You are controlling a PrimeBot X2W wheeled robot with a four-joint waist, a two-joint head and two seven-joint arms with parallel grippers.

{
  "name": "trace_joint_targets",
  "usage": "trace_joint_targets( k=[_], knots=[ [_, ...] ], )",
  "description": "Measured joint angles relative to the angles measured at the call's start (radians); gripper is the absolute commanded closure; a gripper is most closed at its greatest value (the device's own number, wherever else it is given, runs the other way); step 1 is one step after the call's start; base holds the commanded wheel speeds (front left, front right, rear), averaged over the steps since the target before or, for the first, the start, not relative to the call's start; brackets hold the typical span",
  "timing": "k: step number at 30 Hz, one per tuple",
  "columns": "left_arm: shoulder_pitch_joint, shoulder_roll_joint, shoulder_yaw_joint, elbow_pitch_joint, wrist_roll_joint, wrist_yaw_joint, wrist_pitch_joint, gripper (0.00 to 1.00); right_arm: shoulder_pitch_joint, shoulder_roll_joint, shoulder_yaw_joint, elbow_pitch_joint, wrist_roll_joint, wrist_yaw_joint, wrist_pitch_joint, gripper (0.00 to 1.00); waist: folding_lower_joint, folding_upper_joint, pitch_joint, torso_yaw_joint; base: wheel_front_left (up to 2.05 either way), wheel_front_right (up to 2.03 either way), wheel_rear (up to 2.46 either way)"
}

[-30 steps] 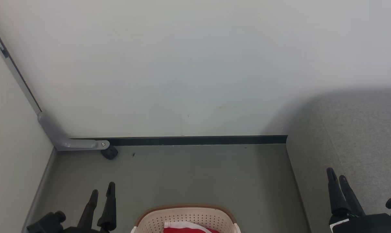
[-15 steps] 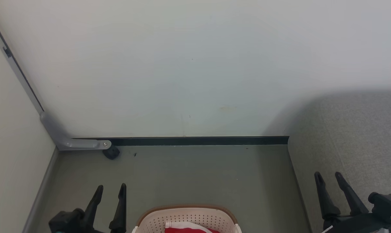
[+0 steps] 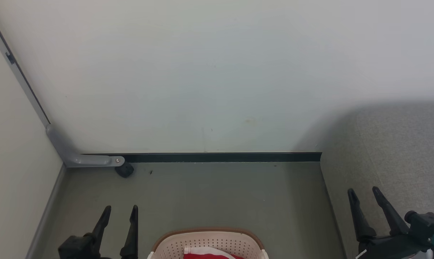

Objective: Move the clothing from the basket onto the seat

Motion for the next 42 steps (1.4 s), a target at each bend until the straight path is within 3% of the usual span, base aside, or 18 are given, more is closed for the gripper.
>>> trace_joint_targets(
  k=[19, 42],
  knots=[
    [0.001, -0.024, 0.016, -0.007, 0.007, -0.003, 0.0, 0.0, 0.002, 0.021, -0.04, -0.013, -0.007, 0.006, 0.0, 0.0, 0.0, 0.0, 0.022, -0.007, 0.0, 0.0, 0.0],
    [-0.111, -0.061, -0.015, 0.012, 0.049, -0.029, 0.0, 0.0, -0.062, 0.037, -0.069, -0.053, -0.033, 0.037, 0.0, 0.0, 0.0001, 0.0001, 0.195, -0.046, 0.0, 0.0, 0.0]
  ],
)
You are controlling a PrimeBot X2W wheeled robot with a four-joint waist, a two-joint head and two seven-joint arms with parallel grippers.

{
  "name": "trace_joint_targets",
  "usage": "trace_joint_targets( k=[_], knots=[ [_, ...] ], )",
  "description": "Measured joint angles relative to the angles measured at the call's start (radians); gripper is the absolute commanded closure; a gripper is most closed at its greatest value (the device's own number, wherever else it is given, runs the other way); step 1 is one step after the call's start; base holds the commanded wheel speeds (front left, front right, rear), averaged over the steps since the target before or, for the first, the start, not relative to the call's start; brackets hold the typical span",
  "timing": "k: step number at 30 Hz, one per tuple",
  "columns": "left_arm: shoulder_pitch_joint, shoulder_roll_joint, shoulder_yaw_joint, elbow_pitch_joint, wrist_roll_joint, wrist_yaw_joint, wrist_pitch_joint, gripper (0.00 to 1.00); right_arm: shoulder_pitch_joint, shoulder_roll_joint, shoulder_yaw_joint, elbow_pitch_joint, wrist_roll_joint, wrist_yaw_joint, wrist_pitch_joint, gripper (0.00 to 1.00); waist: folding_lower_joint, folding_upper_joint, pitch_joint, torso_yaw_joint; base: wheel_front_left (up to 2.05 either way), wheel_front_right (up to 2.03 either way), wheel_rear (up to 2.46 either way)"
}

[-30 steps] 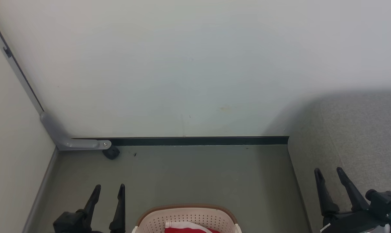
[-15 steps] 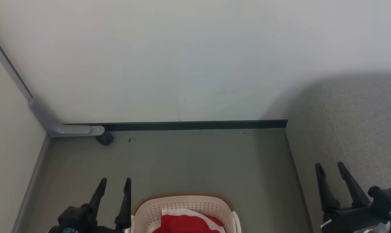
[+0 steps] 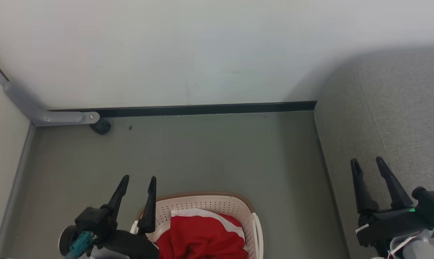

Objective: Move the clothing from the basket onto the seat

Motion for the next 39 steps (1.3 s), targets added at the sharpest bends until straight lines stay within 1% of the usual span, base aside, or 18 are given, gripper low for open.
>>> trace_joint_targets(
  k=[4, 7, 16, 27, 29, 31, 35, 39],
  knots=[
    [-0.03, -0.006, -0.006, 0.029, 0.007, -0.001, 0.0, 0.0, -0.029, 0.007, -0.003, -0.003, -0.002, 0.0, 0.0, 0.0, 0.0001, 0.0, 0.037, -0.011, 0.0, 0.0, 0.0],
    [-0.047, -0.012, -0.009, 0.053, 0.008, -0.009, 0.0, 0.0, -0.042, 0.01, -0.004, -0.003, -0.009, 0.009, 0.0, 0.0, 0.0001, 0.0, 0.064, -0.019, 0.0, 0.0, 0.0],
    [-0.123, -0.033, -0.026, 0.131, 0.008, -0.018, 0.001, 0.0, -0.082, 0.01, -0.016, -0.03, -0.01, 0.018, 0.0, 0.0, 0.0001, 0.0, 0.146, -0.044, 0.0, 0.0, 0.0],
    [-0.231, -0.055, -0.045, 0.275, 0.01, -0.027, 0.029, 0.0, -0.147, 0.013, -0.014, -0.074, -0.027, 0.026, 0.0, 0.0, 0.0, 0.0001, 0.269, -0.075, 0.0, 0.0, 0.0],
    [-0.252, -0.06, -0.06, 0.302, 0.02, -0.035, 0.038, 0.0, -0.163, 0.013, -0.014, -0.082, -0.028, 0.027, 0.0, 0.0, 0.0, 0.0, 0.291, -0.08, 0.0, 0.0, 0.0],
    [-0.268, -0.069, -0.07, 0.327, 0.024, -0.035, 0.046, 0.0, -0.178, 0.013, -0.013, -0.094, -0.029, 0.033, 0.0, 0.0, 0.0, 0.0001, 0.312, -0.085, 0.0, 0.0, 0.0],
    [-0.304, -0.073, -0.085, 0.379, 0.048, -0.035, 0.056, 0.0, -0.2, 0.014, -0.012, -0.106, -0.032, 0.034, 0.0, 0.0, 0.0001, 0.0001, 0.355, -0.096, 0.0, 0.0, 0.0],
    [-0.335, -0.079, -0.088, 0.424, 0.048, -0.035, 0.063, 0.0, -0.216, 0.017, -0.011, -0.121, -0.036, 0.034, 0.0, 0.0, 0.0, 0.0001, 0.4, -0.105, 0.0, 0.0, 0.0]
  ],
)
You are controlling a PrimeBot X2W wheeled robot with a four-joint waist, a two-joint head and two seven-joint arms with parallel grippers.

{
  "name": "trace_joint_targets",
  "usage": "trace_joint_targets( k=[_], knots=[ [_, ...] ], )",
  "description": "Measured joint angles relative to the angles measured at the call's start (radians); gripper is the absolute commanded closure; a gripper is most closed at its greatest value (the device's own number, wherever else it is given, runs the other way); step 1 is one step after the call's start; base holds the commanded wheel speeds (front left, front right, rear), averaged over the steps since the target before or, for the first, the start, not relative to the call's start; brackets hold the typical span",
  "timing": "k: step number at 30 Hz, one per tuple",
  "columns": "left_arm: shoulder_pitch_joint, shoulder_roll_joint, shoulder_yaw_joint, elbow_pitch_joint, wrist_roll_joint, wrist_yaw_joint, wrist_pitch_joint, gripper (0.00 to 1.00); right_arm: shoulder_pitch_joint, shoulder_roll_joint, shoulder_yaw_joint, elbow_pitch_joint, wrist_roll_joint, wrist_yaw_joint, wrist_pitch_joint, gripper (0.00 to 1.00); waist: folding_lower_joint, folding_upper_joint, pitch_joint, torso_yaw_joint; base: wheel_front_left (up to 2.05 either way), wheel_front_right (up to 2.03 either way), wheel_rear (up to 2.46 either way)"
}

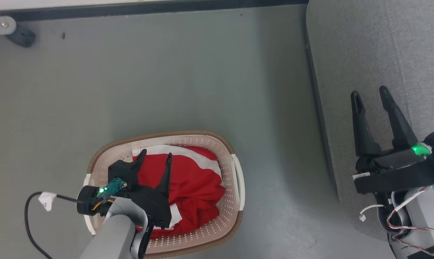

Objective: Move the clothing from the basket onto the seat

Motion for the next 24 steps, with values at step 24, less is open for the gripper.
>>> trace_joint_targets(
  k=[24],
  knots=[
    [-0.208, -0.022, -0.003, 0.263, -0.004, 0.009, 0.068, 0.0, -0.123, 0.009, -0.007, -0.061, -0.009, 0.009, -0.007, 0.0, 0.0, -0.0001, 0.24, -0.06, 0.0, 0.0, 0.0]
  ],
)
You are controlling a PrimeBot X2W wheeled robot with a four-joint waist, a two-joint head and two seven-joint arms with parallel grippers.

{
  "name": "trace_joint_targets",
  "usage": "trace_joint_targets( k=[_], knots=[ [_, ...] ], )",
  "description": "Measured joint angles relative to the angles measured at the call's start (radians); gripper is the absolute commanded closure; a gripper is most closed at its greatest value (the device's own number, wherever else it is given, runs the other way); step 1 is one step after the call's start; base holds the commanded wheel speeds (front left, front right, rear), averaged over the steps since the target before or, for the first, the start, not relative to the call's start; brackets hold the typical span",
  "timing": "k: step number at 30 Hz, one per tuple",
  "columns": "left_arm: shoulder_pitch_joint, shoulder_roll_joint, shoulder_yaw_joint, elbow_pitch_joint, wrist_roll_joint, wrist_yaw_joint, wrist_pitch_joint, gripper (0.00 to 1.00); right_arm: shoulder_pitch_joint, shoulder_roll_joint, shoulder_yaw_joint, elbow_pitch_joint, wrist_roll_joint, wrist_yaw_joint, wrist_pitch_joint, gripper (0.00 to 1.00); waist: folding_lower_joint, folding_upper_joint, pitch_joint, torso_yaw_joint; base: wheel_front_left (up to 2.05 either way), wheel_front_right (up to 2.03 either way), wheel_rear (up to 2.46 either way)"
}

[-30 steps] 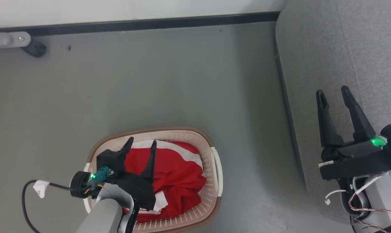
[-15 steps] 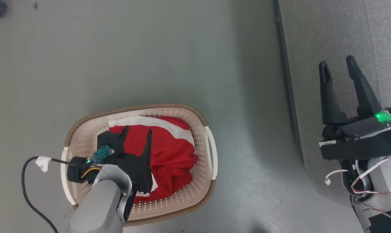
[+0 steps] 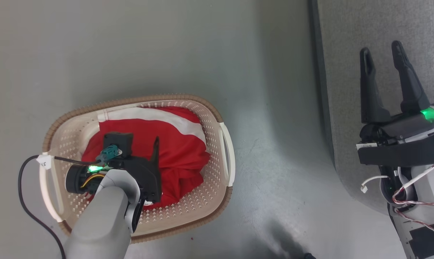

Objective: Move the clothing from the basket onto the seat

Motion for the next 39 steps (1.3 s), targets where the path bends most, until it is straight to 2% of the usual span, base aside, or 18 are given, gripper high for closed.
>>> trace_joint_targets(
  k=[6, 20, 26, 36, 37, 39],
  knots=[
    [-0.027, 0.0, -0.009, 0.051, 0.003, 0.002, 0.011, 0.0, -0.025, 0.01, 0.0, -0.005, 0.0, 0.0, 0.0, 0.0, 0.0, 0.0, 0.047, -0.017, 0.0, 0.0, 0.0],
    [-0.094, 0.001, -0.022, 0.153, 0.025, 0.045, 0.021, 0.0, -0.049, 0.031, 0.003, 0.019, 0.0, 0.0, 0.0, 0.0, 0.0, 0.0, 0.117, -0.064, 0.0, 0.0, 0.0],
    [-0.134, 0.001, -0.033, 0.216, 0.037, 0.088, 0.078, 0.0, -0.049, 0.039, 0.014, 0.028, 0.0, 0.0, 0.0, 0.0, 0.0, -0.0002, 0.125, -0.078, 0.0, 0.0, 0.0],
    [-0.142, -0.001, -0.064, 0.266, 0.078, 0.107, 0.144, 0.0, -0.052, 0.039, 0.027, 0.044, 0.0, 0.0, 0.0, 0.0, 0.0, -0.0002, 0.121, -0.085, 0.0, 0.0, 0.0],
    [-0.142, -0.001, -0.064, 0.266, 0.078, 0.107, 0.144, 0.27, -0.052, 0.039, 0.029, 0.044, 0.0, 0.0, 0.0, 0.0, 0.0, -0.0002, 0.12, -0.084, 0.0, 0.0, 0.0],
    [-0.142, -0.001, -0.064, 0.266, 0.078, 0.107, 0.152, 1.0, -0.053, 0.038, 0.031, 0.044, 0.0, 0.0, 0.0, 0.0, -0.0001, -0.0002, 0.118, -0.083, 0.0, 0.0, 0.0]
  ],
)
